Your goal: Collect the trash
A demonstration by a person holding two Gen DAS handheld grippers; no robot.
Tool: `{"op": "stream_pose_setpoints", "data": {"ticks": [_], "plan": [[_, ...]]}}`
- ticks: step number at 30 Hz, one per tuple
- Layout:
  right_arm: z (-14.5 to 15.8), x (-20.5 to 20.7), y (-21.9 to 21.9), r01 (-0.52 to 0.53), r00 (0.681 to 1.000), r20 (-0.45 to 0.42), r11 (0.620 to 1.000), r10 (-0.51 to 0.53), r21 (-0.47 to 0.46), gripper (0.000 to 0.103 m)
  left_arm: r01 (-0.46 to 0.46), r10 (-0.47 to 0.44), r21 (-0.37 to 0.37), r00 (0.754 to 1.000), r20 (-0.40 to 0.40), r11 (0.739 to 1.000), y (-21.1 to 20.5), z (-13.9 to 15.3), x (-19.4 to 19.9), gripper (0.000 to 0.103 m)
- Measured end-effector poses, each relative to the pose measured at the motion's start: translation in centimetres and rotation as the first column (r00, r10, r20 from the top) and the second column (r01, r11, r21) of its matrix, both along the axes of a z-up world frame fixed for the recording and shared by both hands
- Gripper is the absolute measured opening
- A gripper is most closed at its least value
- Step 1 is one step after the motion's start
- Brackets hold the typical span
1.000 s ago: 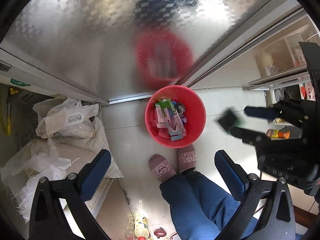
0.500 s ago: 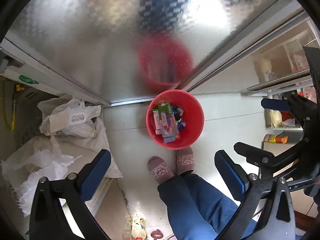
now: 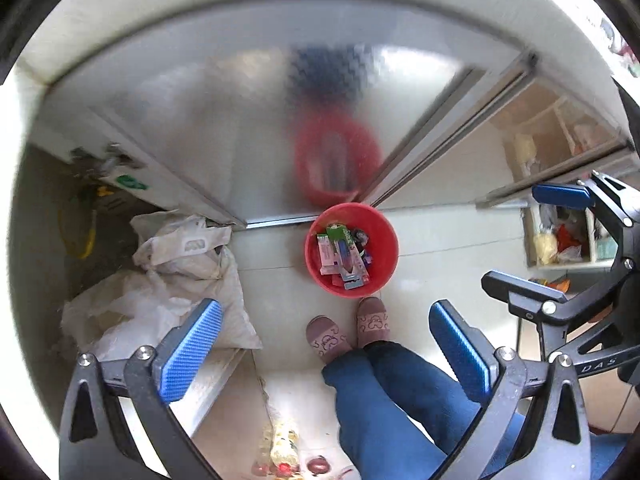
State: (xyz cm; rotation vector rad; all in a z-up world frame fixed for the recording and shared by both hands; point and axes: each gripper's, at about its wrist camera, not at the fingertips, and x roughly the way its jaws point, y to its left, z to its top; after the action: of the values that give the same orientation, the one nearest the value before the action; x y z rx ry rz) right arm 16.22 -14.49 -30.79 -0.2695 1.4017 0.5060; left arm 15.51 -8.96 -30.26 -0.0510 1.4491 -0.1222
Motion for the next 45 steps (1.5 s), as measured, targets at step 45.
{"op": "stream_pose_setpoints", "data": {"ticks": [45], "plan": [[31.0, -9.0, 3.5, -0.043, 0.888, 0.458, 0.979, -0.054, 0.199, 0.102, -0.199, 0.150, 0.035, 0.833, 0.533, 0.979, 5.3, 32.8, -14.6, 0.103]]}}
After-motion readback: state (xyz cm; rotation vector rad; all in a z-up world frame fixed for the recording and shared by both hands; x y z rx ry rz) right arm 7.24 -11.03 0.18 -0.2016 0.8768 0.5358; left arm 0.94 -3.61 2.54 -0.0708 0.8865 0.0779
